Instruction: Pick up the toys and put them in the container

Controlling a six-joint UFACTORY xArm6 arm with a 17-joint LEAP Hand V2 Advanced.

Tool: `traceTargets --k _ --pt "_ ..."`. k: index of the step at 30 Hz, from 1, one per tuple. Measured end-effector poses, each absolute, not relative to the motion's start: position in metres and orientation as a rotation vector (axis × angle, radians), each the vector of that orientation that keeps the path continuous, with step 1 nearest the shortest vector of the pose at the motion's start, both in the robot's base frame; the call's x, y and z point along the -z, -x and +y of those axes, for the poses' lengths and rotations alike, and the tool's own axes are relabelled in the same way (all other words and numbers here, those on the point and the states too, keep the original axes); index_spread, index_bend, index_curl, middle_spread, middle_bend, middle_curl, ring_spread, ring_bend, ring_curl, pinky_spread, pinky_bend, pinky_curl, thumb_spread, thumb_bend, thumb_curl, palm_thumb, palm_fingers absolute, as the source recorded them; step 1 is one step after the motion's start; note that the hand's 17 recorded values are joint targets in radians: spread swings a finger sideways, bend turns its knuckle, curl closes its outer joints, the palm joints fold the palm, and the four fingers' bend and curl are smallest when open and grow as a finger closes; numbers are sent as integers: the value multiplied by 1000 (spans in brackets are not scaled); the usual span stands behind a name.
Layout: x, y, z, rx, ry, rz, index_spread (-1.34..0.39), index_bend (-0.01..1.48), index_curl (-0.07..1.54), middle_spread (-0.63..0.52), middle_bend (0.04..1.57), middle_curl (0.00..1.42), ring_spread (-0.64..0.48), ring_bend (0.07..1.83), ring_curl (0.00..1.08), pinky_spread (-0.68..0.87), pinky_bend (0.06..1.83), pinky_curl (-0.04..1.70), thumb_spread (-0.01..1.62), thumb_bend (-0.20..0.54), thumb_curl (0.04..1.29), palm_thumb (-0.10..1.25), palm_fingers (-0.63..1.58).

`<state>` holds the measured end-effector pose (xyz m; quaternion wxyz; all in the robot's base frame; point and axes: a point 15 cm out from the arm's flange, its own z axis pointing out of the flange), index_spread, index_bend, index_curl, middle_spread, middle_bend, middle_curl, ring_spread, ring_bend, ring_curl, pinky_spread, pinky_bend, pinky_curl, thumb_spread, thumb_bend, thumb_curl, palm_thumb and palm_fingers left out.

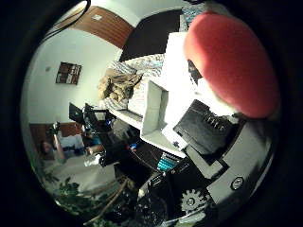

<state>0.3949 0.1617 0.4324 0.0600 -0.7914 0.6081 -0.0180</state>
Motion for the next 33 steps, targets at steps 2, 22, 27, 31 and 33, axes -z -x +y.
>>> traceTargets --k 2,22,27,31,33 --pt "-434 -392 166 50 2400 1827 -341 953 1069 -193 1251 979 -296 1279 957 -209 1129 1331 888 -17 789 953 1017" --pt "-454 -366 210 -160 2331 1709 -388 626 1035 -202 1078 911 -292 1214 837 -327 940 1102 814 -43 740 839 883" --pt "-437 -356 207 -201 2361 1717 -459 309 858 -205 859 789 -296 1059 691 -276 658 972 1028 -25 626 754 322" --pt "-433 -353 203 -204 2393 1682 -480 287 698 -104 542 617 -90 790 557 155 597 897 1129 -27 538 673 83" --pt "-432 -354 200 -203 2400 1673 -476 256 616 -53 424 534 20 670 479 336 579 826 1142 -26 500 651 57"
